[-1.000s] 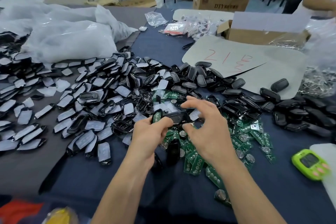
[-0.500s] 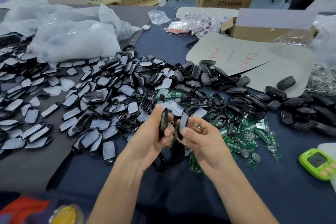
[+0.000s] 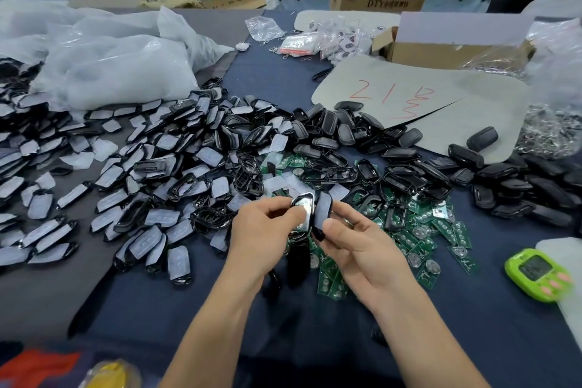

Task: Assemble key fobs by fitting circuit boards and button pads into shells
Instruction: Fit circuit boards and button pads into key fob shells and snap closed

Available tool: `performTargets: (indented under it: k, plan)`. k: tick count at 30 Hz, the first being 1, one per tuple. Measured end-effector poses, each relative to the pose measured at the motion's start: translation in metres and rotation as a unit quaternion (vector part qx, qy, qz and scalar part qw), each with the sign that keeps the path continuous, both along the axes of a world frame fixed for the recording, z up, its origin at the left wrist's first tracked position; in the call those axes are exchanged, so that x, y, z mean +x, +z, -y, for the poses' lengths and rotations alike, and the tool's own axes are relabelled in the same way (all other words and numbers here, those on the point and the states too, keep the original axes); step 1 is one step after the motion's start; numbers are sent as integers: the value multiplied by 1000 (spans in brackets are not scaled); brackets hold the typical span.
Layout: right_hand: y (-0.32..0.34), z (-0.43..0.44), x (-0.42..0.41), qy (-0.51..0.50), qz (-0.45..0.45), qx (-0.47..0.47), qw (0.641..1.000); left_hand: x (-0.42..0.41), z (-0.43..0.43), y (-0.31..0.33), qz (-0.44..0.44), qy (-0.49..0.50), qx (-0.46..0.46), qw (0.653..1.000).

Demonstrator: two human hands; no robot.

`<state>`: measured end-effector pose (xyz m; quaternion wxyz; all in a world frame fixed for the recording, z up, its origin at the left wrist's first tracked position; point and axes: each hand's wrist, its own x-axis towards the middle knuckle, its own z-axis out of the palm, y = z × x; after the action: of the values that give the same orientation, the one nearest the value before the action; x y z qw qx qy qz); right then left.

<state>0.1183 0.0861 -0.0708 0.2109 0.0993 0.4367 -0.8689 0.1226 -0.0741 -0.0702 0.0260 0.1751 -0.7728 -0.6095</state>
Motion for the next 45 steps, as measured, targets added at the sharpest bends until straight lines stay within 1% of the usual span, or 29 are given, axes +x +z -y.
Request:
performTargets:
  k: [2,5,7,8,11,13,15,17,19,23,28,30,32,35,38,39,40,41,43,44,45]
  plan:
    - [1,1,2,3,-22,26,999,1,1,0,-6,39,-52,998]
    - [5,5,4,-11,-34,54,998,7,-5,8,-33,62,-142,987]
    - [7,8,6,-20,-40,78,996,11,-11,13,-44,61,-171,982]
    - [8,9,6,-28,-46,90,994,13,-14,14,-46,59,-169,983]
    - [8,9,8,-58,-72,128,987,15,-18,11,-48,58,-128,989]
    - [7,8,9,-65,-92,152,982,15,-16,10,-36,27,-82,996]
    - [7,6,9,-67,-111,183,975,15,-13,9,-21,-35,16,999]
    - [7,4,7,-63,-125,233,963,16,-10,10,-11,-81,110,991]
    - [8,3,6,-55,-130,283,949,15,-7,7,-5,-103,152,983]
    - [14,2,7,-35,-152,354,922,15,-2,2,-7,-119,156,981]
    - [17,3,8,-10,-193,460,867,17,-5,4,-30,-113,80,990]
    - [17,4,9,-4,-209,487,848,17,-6,4,-32,-117,68,990]
    - [17,4,11,-3,-230,515,826,18,-5,5,-28,-111,86,990]
    - [17,6,16,-7,-273,560,782,19,-7,8,-20,-88,158,983]
    - [13,11,21,-11,-347,566,748,17,-11,8,-15,-21,185,982]
    - [13,13,22,-6,-364,562,743,16,-12,8,-15,4,182,983]
    - [12,13,21,0,-366,550,750,16,-12,7,-17,24,174,984]
    - [12,13,20,1,-347,529,775,15,-11,6,-23,36,162,986]
    - [13,7,12,-1,-270,461,845,16,-9,7,-43,42,152,987]
    - [14,3,7,2,-236,429,872,17,-7,9,-55,37,153,986]
    - [15,0,4,13,-217,404,889,18,-6,10,-66,27,153,986]
